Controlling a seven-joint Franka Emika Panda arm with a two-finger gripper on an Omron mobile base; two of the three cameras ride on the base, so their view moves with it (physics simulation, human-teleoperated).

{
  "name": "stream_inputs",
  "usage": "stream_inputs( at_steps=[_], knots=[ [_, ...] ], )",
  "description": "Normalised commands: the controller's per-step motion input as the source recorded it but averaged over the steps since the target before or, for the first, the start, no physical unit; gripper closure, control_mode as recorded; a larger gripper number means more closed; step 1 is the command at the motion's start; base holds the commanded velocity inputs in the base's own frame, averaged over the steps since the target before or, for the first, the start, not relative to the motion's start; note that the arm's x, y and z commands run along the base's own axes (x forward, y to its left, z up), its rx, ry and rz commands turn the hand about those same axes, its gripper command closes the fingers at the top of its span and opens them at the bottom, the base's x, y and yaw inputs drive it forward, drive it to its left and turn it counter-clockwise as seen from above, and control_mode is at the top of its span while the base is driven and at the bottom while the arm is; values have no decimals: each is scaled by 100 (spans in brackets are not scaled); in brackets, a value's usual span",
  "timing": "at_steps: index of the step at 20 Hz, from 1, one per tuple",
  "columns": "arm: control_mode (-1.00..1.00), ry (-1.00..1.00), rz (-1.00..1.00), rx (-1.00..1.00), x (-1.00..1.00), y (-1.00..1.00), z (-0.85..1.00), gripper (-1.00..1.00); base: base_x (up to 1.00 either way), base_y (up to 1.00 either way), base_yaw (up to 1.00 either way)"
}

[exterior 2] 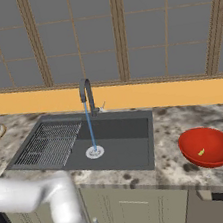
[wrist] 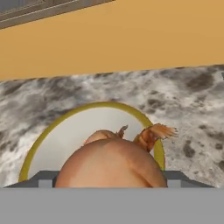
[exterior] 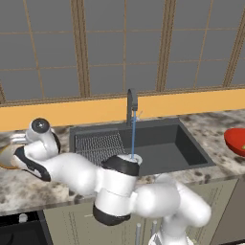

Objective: Pick the onions from the sink and place them in one bowl. Place the lemon wedge in the other bowl. Then turn off the sink faucet.

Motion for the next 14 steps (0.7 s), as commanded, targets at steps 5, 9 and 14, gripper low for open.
stream_inputs(
  at_steps=[5,9,14],
  knots=[
    [-100,10,-9,-5,18,79,0,-100,0,0,0],
    [-100,19,-12,-2,17,21,16,-100,0,0,0],
    [-100,21,-13,-4,27,0,16,-100,0,0,0]
  ],
)
